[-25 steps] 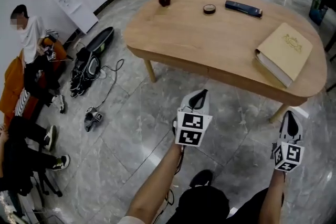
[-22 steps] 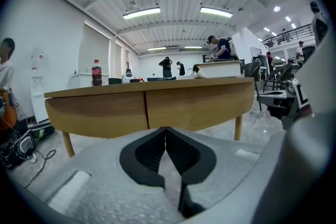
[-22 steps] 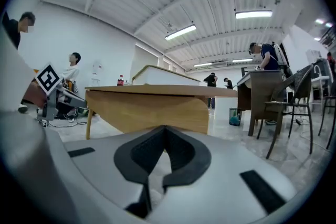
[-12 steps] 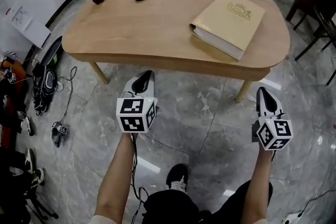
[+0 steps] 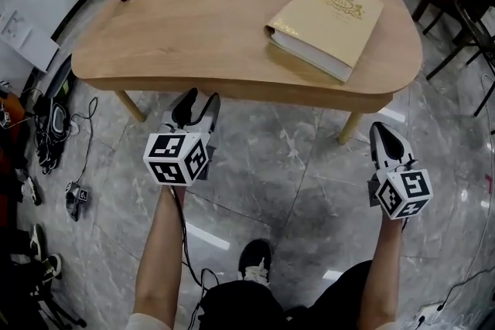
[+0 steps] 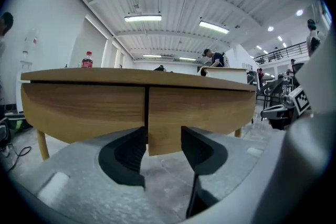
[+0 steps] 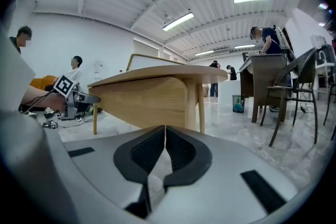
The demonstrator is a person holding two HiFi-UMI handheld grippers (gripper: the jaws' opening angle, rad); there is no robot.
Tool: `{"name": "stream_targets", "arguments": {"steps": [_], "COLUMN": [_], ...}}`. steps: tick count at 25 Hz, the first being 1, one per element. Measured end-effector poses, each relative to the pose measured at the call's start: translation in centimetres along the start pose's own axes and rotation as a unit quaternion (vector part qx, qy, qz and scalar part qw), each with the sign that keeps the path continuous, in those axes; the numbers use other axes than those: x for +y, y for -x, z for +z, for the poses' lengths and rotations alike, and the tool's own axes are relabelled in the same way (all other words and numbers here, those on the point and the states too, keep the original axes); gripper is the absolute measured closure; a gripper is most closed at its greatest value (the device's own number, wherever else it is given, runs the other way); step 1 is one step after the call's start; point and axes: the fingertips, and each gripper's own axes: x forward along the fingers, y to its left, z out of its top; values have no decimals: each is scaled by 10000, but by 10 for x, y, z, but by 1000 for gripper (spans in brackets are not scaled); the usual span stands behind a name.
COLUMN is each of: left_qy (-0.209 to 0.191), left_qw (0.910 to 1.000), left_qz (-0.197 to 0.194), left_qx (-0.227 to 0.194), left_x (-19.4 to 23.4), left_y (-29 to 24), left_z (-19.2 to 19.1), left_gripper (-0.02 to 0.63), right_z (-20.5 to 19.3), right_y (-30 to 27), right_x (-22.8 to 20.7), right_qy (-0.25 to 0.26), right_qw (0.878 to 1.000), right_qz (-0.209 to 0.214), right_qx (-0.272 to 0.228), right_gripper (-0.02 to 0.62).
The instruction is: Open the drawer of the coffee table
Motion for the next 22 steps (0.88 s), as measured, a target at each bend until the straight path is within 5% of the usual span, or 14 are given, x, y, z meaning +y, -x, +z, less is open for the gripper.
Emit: {"name": "stream_targets", "arguments": {"steps": [4,10,15,22], "left_qy": [-51,-43,-27,49], "left_qw": [9999,9999,9999,9997], "left_qz": [-124,-112,-90,33], "left_qx": [-12,-32,-106,-234], "left_x": [-5,-6,-5,-4], "left_y": [-6,-12,-16,-16], "left_z": [-4,-6,1,2], "left_gripper": [383,379,376,373], "right_z": [7,6,3,4], "right_y": [-2,-10,-22,-20], "right_x": [-7,-5,1,-3], "right_qy": [-350,-142,-15,11], "right_qw": [9991,9994,9991,9990], "right_qz": [93,275,426,439], "right_qx": [-205,-171,-87,-107], "right_gripper": [526,493,368,368]}}
